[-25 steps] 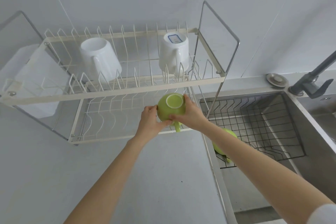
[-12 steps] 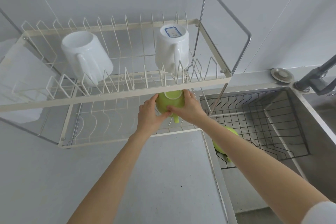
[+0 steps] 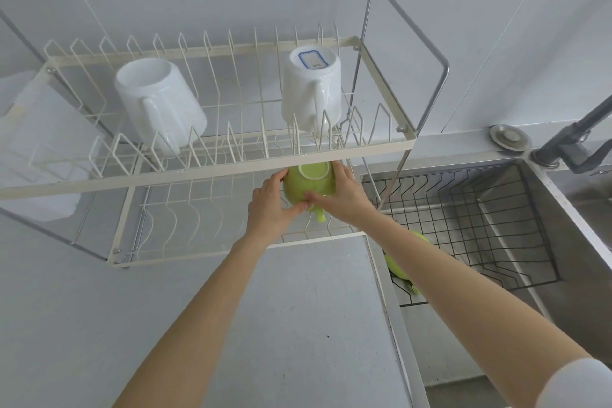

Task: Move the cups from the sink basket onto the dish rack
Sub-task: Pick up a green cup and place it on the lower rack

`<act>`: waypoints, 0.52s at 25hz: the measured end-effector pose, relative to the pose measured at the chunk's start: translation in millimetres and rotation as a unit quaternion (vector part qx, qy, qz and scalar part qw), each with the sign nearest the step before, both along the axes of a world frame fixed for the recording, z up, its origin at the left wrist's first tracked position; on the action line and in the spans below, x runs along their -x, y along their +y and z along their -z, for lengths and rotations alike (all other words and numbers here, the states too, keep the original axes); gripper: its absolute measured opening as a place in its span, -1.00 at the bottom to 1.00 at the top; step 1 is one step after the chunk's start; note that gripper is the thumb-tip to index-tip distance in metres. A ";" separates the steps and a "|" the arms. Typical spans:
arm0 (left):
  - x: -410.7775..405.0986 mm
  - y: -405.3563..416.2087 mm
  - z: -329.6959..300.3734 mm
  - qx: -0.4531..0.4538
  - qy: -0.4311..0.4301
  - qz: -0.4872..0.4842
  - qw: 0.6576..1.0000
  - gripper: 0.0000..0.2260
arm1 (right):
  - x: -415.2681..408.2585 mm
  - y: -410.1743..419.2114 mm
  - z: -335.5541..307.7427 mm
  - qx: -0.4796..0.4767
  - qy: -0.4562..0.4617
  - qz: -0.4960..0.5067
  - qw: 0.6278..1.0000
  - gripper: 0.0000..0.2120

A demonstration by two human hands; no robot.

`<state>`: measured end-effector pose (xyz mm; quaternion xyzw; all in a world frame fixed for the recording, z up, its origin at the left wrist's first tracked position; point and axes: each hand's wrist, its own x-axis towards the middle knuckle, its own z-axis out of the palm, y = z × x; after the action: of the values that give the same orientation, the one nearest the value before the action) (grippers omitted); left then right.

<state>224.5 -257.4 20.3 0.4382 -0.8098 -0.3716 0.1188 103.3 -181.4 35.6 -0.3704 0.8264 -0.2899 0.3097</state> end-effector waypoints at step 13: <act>-22.9 20.8 -24.8 0.067 -0.082 0.060 0.993 -0.35 | -25.0 33.3 -23.7 0.038 0.191 -0.110 0.975 -0.27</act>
<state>247.5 -236.6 45.2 0.4088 -0.8648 -0.2857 0.0588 128.3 -148.2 59.2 -0.5191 0.8127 -0.2093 0.1621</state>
